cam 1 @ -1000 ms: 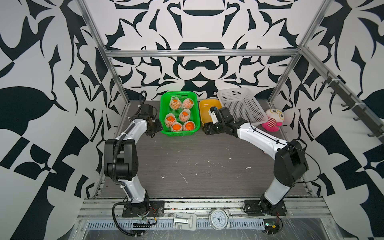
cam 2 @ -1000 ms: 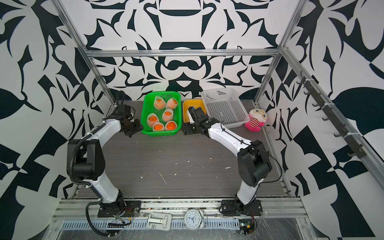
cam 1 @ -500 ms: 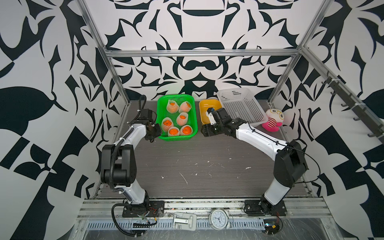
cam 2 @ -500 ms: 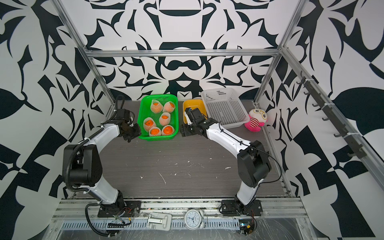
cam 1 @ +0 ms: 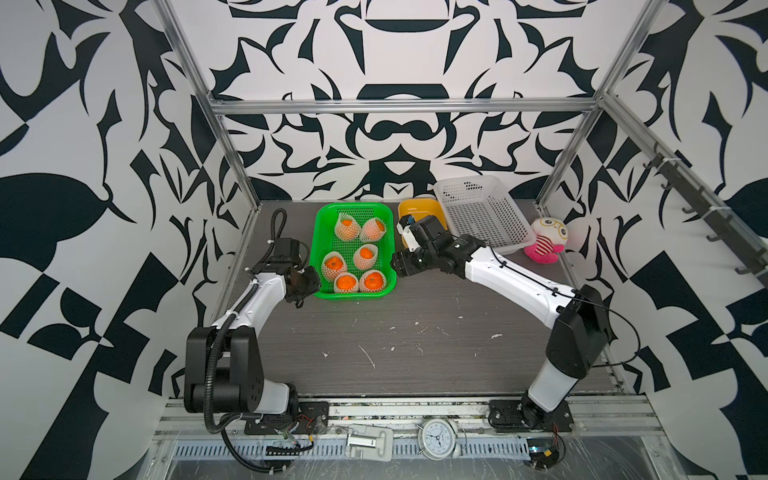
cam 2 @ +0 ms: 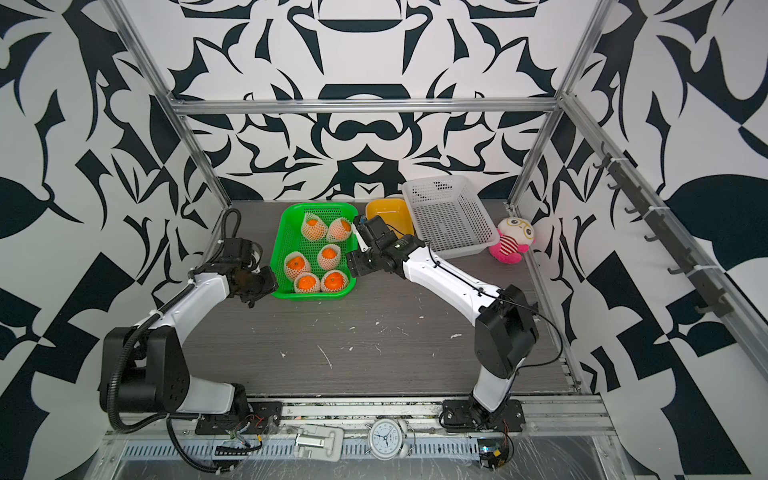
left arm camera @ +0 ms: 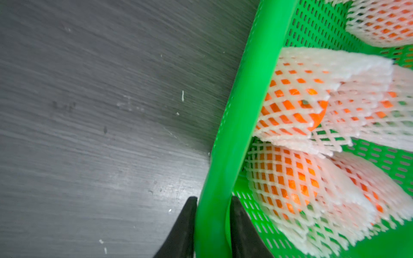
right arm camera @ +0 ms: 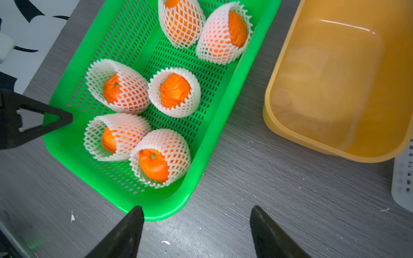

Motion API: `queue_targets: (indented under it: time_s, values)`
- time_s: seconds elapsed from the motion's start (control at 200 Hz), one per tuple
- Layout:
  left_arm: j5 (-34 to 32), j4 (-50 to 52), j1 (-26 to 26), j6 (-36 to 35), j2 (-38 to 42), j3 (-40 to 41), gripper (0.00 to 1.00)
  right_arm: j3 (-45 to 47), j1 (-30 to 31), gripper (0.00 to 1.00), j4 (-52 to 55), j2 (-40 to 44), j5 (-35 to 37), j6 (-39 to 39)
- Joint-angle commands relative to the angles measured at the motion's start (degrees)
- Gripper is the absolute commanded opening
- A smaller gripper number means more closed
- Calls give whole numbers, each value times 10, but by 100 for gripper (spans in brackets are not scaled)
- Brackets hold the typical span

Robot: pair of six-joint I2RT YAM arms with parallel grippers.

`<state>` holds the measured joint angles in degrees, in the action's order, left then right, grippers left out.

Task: Remove foam nets from oranges
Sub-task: Move the basket to the center of the board, then pick up the orange from the basket.

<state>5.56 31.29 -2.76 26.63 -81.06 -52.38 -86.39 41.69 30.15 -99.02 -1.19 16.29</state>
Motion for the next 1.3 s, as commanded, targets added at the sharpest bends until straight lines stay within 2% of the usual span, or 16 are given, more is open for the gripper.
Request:
queue_targets:
  time_s: [0.0,0.26,0.48,0.515,0.54,0.645,0.845,1.295]
  values:
    - [18,29,-2,13,30,12,39,-48,15,80,23,-15,22,-3]
    - [10,71,0,-3,99,-18,59,-194,42,85,112,-118,60,2]
    - [31,75,8,-11,94,-42,83,-338,47,86,178,-229,80,6]
    - [35,72,10,-10,92,-42,84,-358,48,86,186,-244,80,6]
    - [39,69,12,-9,89,-41,90,-374,48,86,192,-253,81,6]
    - [48,61,15,-6,71,-44,99,-425,49,88,211,-292,78,3]
    - [65,44,16,1,48,-45,99,-469,49,95,217,-333,78,-3]
    - [68,36,16,-2,44,-40,100,-546,49,96,207,-404,91,-24]
